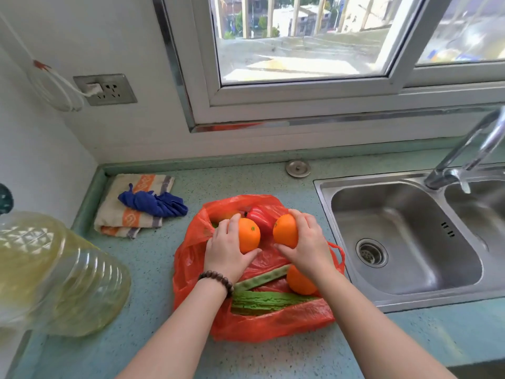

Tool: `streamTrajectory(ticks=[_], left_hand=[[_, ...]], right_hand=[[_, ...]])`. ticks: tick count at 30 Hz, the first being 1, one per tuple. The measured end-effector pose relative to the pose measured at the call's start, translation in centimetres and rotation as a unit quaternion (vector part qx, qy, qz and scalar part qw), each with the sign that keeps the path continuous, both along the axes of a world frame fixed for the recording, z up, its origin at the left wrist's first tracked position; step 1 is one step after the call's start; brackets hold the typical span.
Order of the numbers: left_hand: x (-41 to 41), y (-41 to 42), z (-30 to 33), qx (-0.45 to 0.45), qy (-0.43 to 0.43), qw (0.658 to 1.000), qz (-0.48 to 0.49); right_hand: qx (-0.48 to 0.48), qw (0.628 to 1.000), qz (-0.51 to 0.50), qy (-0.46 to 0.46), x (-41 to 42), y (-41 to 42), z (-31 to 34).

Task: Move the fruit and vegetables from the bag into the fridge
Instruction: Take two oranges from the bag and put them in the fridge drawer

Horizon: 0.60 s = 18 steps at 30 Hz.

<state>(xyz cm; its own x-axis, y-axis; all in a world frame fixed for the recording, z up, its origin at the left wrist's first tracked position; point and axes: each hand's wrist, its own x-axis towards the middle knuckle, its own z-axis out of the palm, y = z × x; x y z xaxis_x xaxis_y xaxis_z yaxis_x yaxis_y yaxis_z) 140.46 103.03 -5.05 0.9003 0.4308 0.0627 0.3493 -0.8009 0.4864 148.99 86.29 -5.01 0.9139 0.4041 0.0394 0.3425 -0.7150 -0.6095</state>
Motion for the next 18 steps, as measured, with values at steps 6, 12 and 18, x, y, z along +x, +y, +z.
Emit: streamTrajectory(ticks=[6, 12, 18], left_hand=[[-0.4, -3.4, 2.4, 0.017, -0.049, 0.997, -0.065], [-1.8, -9.4, 2.5, -0.032, -0.081, 0.981, -0.173], [-4.3, -18.3, 1.0, -0.075, -0.049, 0.942, -0.324]], right_hand=[[0.039, 0.993, -0.107, -0.036, -3.6, -4.1, 2.6], [0.060, 0.972, -0.225, -0.032, -9.5, -10.4, 2.2], [0.038, 0.925, -0.378, -0.032, -17.1, -18.4, 1.6]])
